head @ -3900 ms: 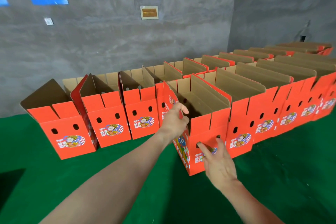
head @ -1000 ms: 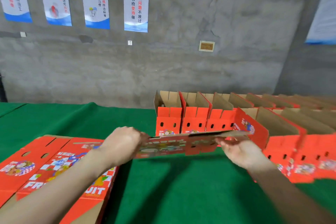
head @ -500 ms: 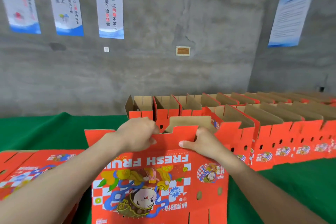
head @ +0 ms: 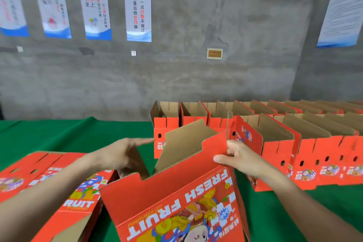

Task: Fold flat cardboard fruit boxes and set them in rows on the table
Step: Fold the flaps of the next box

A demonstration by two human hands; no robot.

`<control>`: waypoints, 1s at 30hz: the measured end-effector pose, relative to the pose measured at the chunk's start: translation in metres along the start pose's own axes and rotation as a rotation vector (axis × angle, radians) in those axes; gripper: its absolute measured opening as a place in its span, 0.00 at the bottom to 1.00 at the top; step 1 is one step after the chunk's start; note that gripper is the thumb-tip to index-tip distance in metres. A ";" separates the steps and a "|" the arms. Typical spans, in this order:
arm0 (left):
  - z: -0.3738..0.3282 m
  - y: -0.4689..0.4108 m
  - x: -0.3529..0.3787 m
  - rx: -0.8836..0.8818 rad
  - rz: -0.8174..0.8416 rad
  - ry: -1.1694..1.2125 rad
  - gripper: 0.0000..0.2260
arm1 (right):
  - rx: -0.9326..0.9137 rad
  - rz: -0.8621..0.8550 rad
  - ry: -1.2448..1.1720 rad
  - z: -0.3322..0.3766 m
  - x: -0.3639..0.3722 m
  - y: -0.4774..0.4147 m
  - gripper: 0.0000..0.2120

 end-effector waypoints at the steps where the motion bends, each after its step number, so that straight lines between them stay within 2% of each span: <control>1: 0.008 0.001 -0.004 -0.044 -0.117 0.078 0.27 | -0.010 -0.039 -0.017 -0.002 -0.003 0.002 0.07; 3: 0.032 0.003 -0.016 -0.184 -0.433 0.220 0.16 | -0.012 -0.129 0.001 -0.009 -0.015 0.008 0.07; 4: 0.046 0.004 -0.021 -0.269 -0.574 0.314 0.17 | 0.001 -0.159 0.021 -0.014 -0.019 0.012 0.07; 7: 0.071 0.008 -0.027 -0.402 -0.791 0.620 0.13 | 0.047 -0.203 -0.027 -0.026 -0.020 0.022 0.11; 9: 0.077 0.008 -0.027 -0.420 -0.880 0.597 0.09 | 0.088 -0.244 -0.062 -0.031 -0.012 0.026 0.16; 12: 0.078 0.011 -0.012 -0.413 -0.979 0.312 0.07 | 0.151 -0.400 0.043 -0.037 0.003 0.030 0.27; 13: 0.079 0.014 -0.006 -0.417 -1.002 0.294 0.07 | 0.157 -0.458 0.078 -0.038 0.009 0.031 0.26; 16: 0.101 0.020 0.013 -0.471 -1.006 0.491 0.10 | 0.139 -0.551 0.205 -0.037 0.019 0.032 0.26; 19: 0.101 0.035 0.027 -0.397 -1.013 0.905 0.29 | 0.213 -0.537 0.195 -0.042 0.022 0.027 0.26; 21: 0.085 0.050 0.042 -0.351 -1.092 0.926 0.37 | 0.246 -0.547 0.194 -0.044 0.023 0.025 0.29; 22: 0.075 0.054 0.051 -0.321 -1.090 0.933 0.35 | 0.243 -0.543 0.216 -0.043 0.024 0.025 0.31; 23: 0.063 0.054 0.059 -0.277 -1.023 0.997 0.29 | 0.234 -0.533 0.239 -0.042 0.026 0.024 0.32; 26: 0.034 0.047 0.077 -0.251 -0.663 1.272 0.11 | 0.228 -0.495 0.308 -0.038 0.030 0.022 0.31; 28: 0.030 0.049 0.077 -0.323 -0.583 1.186 0.08 | 0.252 -0.484 0.285 -0.039 0.030 0.023 0.28; 30: 0.031 0.052 0.073 -0.357 -0.605 1.035 0.11 | 0.281 -0.474 0.181 -0.038 0.029 0.024 0.21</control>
Point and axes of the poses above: each hand's wrist, its own y-axis away from the middle knuckle, its own x-axis out of the palm, z = x × y, the point moved 4 cm from there along -y, towards the middle knuckle, and after that the axes turned 4 degrees about -z, right-handed, at the moved point
